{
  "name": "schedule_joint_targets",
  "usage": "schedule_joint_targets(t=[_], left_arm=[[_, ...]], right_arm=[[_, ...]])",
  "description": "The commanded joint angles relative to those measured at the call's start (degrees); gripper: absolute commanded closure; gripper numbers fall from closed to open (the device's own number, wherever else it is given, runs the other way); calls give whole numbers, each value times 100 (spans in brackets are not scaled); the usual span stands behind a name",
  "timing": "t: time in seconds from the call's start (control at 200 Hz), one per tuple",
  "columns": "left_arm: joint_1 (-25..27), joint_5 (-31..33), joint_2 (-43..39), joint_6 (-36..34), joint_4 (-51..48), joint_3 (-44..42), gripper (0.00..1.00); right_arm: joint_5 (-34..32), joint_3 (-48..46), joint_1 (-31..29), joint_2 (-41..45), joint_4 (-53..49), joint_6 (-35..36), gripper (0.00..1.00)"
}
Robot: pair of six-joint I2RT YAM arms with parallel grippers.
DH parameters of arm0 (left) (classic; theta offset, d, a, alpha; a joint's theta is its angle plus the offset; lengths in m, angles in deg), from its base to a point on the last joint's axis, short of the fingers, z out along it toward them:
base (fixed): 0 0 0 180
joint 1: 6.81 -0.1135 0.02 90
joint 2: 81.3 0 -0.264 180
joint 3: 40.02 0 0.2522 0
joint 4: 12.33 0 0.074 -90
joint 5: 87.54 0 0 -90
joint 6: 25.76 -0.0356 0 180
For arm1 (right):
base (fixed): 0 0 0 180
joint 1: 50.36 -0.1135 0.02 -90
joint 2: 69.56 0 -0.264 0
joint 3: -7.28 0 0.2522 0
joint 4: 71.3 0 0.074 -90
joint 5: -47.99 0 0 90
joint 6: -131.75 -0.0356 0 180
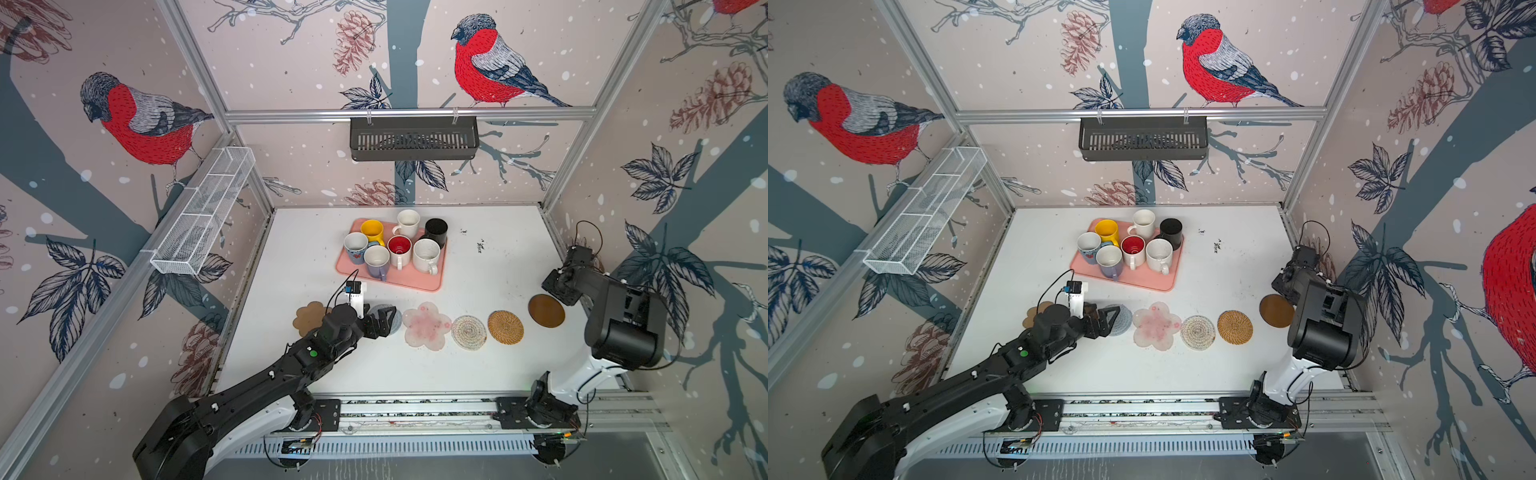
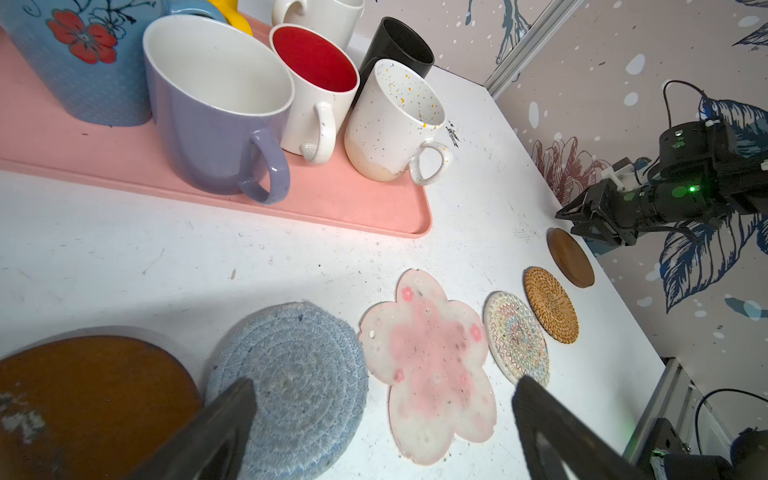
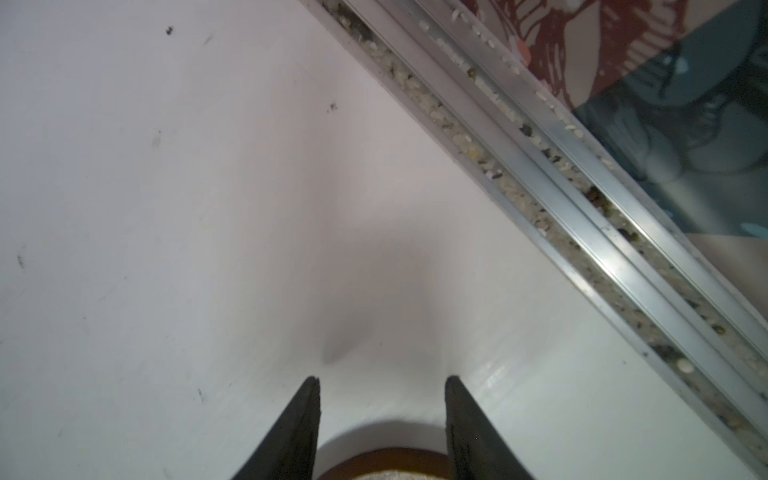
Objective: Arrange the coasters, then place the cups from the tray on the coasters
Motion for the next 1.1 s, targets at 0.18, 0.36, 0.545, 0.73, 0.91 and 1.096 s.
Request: schedule_joint_targets(t=[0.18,0.36,0.545,0.73,0.91,1.096], left_arm=[[0,7,-26,-48,204,23,3],[-5,16,-102,-46,178,17,3],[0,34,-154,-48,164,8,3],[0,34,-186,-47,155,0,3],[0,27,-220,-49,144,8,3],[0,65,-286,-50,116,-9,3]], right_arm=[[27,-111,-62,-58,138,53,55],[76,-279,-93,9,182,-2,56],[50,-510,-141,148,208,-47,57],[-13,-695,-143,358,166,-112,58],[-91,-769,-144,503,-17,-157,59],[-58,-924,-187,696,-49,-231,59]])
